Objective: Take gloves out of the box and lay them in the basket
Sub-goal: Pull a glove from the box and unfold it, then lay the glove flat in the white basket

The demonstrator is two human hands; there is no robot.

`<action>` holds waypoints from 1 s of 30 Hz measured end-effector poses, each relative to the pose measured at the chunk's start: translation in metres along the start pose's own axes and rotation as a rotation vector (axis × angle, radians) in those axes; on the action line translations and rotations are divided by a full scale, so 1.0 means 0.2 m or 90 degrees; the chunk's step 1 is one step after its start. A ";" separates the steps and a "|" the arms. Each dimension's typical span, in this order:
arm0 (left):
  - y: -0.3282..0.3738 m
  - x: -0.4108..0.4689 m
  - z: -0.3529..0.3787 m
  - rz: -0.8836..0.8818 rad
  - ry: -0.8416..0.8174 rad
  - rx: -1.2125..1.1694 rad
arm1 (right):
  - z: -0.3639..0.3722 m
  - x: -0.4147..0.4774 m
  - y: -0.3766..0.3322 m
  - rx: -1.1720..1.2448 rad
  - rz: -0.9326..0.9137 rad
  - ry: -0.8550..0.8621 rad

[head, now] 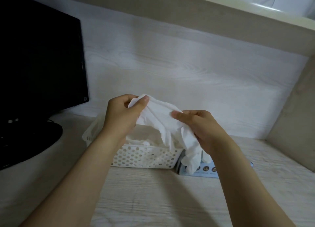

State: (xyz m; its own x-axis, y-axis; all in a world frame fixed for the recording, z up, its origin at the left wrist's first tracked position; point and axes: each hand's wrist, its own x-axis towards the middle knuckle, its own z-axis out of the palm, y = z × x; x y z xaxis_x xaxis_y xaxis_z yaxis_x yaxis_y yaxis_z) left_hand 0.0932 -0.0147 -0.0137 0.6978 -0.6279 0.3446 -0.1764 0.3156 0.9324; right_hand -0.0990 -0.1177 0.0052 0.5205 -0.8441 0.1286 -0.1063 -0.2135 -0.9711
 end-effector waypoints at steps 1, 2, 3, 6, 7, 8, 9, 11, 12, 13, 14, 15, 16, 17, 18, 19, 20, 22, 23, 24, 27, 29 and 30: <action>-0.01 0.01 -0.01 -0.022 -0.006 -0.001 | 0.01 0.02 0.00 -0.036 0.006 0.047; -0.02 0.02 -0.03 -0.042 -0.015 -0.004 | 0.02 0.04 0.00 -0.060 0.005 0.084; -0.02 0.03 -0.04 -0.063 -0.018 -0.012 | 0.04 0.05 -0.01 -0.074 -0.002 0.109; -0.04 0.07 -0.08 -0.118 0.026 -0.037 | 0.09 0.10 -0.03 -0.106 -0.025 0.133; -0.06 0.08 -0.09 -0.117 0.049 -0.021 | 0.11 0.12 -0.04 -0.133 -0.027 0.141; -0.07 0.09 -0.11 -0.096 0.074 0.024 | 0.13 0.14 -0.04 -0.168 -0.035 0.151; -0.09 0.10 -0.12 -0.067 0.098 0.090 | 0.14 0.17 -0.04 -0.208 -0.051 0.166; -0.11 0.11 -0.15 -0.009 0.137 0.251 | 0.18 0.22 -0.05 -0.287 -0.088 0.198; -0.12 0.11 -0.16 0.008 0.151 0.327 | 0.20 0.24 -0.05 -0.326 -0.101 0.208; -0.11 0.10 -0.17 0.019 0.161 0.392 | 0.22 0.27 -0.05 -0.358 -0.108 0.211; -0.11 0.10 -0.17 0.024 0.163 0.450 | 0.25 0.29 -0.04 -0.391 -0.108 0.208; -0.11 0.10 -0.17 0.025 0.161 0.500 | 0.27 0.31 -0.02 -0.429 -0.102 0.201; -0.11 0.09 -0.17 0.020 0.156 0.542 | 0.29 0.31 -0.01 -0.476 -0.093 0.187; -0.11 0.09 -0.17 0.011 0.149 0.583 | 0.31 0.31 0.00 -0.537 -0.093 0.172; -0.11 0.09 -0.17 0.006 0.143 0.623 | 0.32 0.31 0.01 -0.603 -0.109 0.162; -0.10 0.08 -0.16 0.010 0.145 0.669 | 0.34 0.30 0.02 -0.662 -0.141 0.157; -0.10 0.08 -0.16 0.031 0.156 0.719 | 0.35 0.29 0.01 -0.695 -0.179 0.155; -0.09 0.08 -0.15 0.123 0.186 0.775 | 0.37 0.27 -0.02 -0.719 -0.239 0.126; -0.10 0.09 -0.15 0.167 0.177 0.779 | 0.37 0.26 -0.04 -0.733 -0.254 0.086; -0.10 0.09 -0.14 0.187 0.145 0.774 | 0.37 0.25 -0.05 -0.753 -0.242 0.028; -0.11 0.09 -0.15 0.104 0.042 0.733 | 0.36 0.19 -0.05 -0.808 -0.098 -0.193; -0.13 0.09 -0.17 0.044 0.017 0.737 | 0.36 0.17 -0.01 -0.778 -0.019 -0.269; -0.14 0.09 -0.17 0.027 -0.001 0.750 | 0.36 0.16 0.01 -0.746 -0.001 -0.271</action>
State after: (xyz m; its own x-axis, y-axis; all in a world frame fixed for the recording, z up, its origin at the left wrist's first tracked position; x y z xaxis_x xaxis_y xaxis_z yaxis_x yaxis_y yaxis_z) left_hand 0.1338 -0.0105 -0.0370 0.6759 -0.6333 0.3770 -0.7317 -0.5155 0.4459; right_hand -0.0226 -0.1095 -0.0080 0.7307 -0.6640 -0.1585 -0.6827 -0.7083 -0.1796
